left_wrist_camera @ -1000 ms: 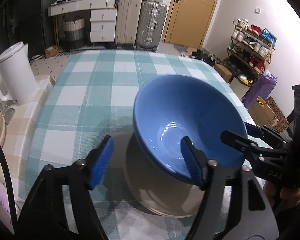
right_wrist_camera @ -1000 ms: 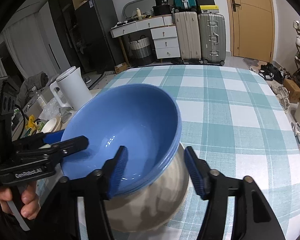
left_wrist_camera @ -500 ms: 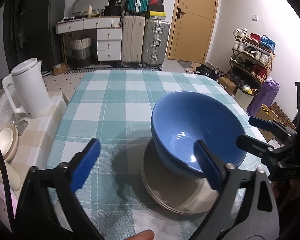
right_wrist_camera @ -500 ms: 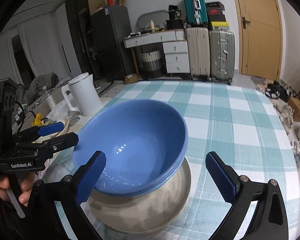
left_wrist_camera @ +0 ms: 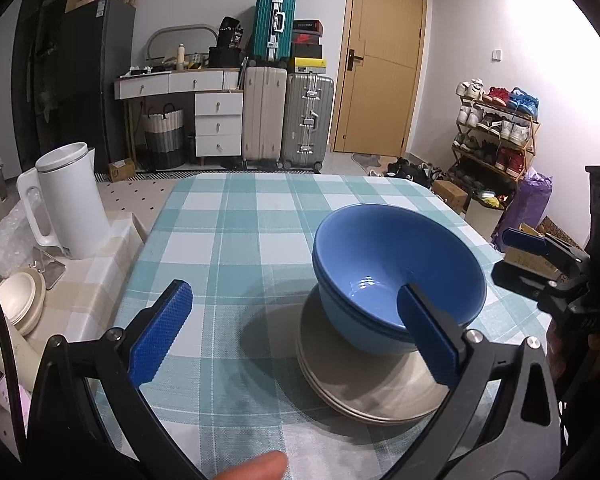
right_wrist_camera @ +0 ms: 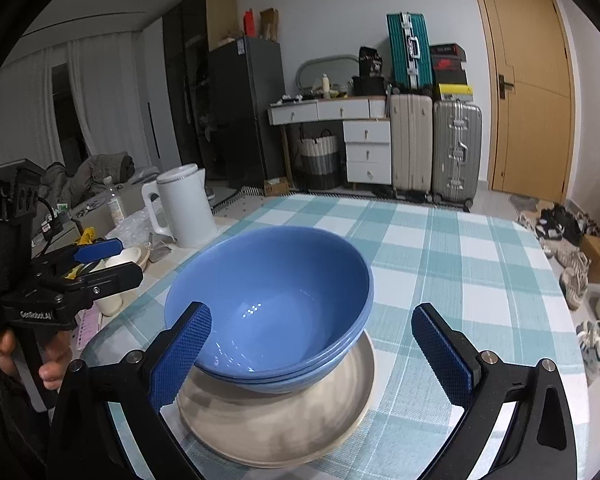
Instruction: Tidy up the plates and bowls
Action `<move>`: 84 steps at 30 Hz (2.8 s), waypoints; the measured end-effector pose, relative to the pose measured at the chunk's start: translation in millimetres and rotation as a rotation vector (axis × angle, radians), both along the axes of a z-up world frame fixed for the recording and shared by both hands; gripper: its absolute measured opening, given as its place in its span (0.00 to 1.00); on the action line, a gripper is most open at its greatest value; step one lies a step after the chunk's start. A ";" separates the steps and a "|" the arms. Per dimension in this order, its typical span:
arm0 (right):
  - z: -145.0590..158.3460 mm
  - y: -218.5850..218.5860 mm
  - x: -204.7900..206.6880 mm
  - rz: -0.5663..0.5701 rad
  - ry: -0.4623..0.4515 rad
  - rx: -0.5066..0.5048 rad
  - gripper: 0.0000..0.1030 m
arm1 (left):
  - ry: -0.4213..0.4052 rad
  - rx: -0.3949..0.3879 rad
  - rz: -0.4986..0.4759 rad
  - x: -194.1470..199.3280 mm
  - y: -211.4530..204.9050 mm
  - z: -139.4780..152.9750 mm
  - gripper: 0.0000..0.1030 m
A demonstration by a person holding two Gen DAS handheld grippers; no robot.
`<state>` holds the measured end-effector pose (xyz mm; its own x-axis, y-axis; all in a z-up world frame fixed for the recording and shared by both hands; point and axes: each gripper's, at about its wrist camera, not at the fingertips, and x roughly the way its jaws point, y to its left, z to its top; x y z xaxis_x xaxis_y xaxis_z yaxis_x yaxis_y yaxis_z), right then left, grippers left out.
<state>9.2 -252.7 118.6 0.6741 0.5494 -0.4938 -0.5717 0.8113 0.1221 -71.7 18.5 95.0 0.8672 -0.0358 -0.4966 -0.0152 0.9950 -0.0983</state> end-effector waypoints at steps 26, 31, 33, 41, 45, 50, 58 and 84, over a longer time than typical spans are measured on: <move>-32.9 -44.3 -20.0 0.027 -0.093 0.090 0.99 | -0.121 -0.006 0.009 -10.4 22.0 -47.2 0.99; -38.7 -46.2 -24.9 0.030 -0.129 0.080 0.99 | -0.126 -0.027 -0.012 -6.4 22.9 -54.3 0.99; -40.6 -49.0 -25.9 0.028 -0.143 0.092 0.99 | -0.129 -0.017 -0.009 -3.9 22.5 -57.6 0.99; -45.8 -54.6 -29.2 0.035 -0.169 0.100 0.99 | -0.139 0.001 -0.009 2.0 19.8 -69.8 0.99; -48.7 -56.0 -27.5 0.037 -0.165 0.101 0.99 | -0.137 0.003 -0.014 4.3 19.0 -74.6 0.99; -49.4 -58.5 -28.3 0.038 -0.166 0.107 0.99 | -0.137 0.001 -0.014 5.5 18.8 -76.0 0.99; -49.2 -58.5 -33.6 0.045 -0.185 0.096 0.99 | -0.136 -0.001 -0.011 6.2 20.1 -77.9 0.99; -50.8 -50.8 -36.6 0.066 -0.199 0.068 0.99 | -0.137 0.018 -0.029 8.4 14.5 -84.8 0.99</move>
<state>-27.4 -303.6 67.9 0.7162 0.6228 -0.3149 -0.6413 0.7653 0.0548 -63.3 33.0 10.2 0.9258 -0.0542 -0.3741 0.0260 0.9965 -0.0800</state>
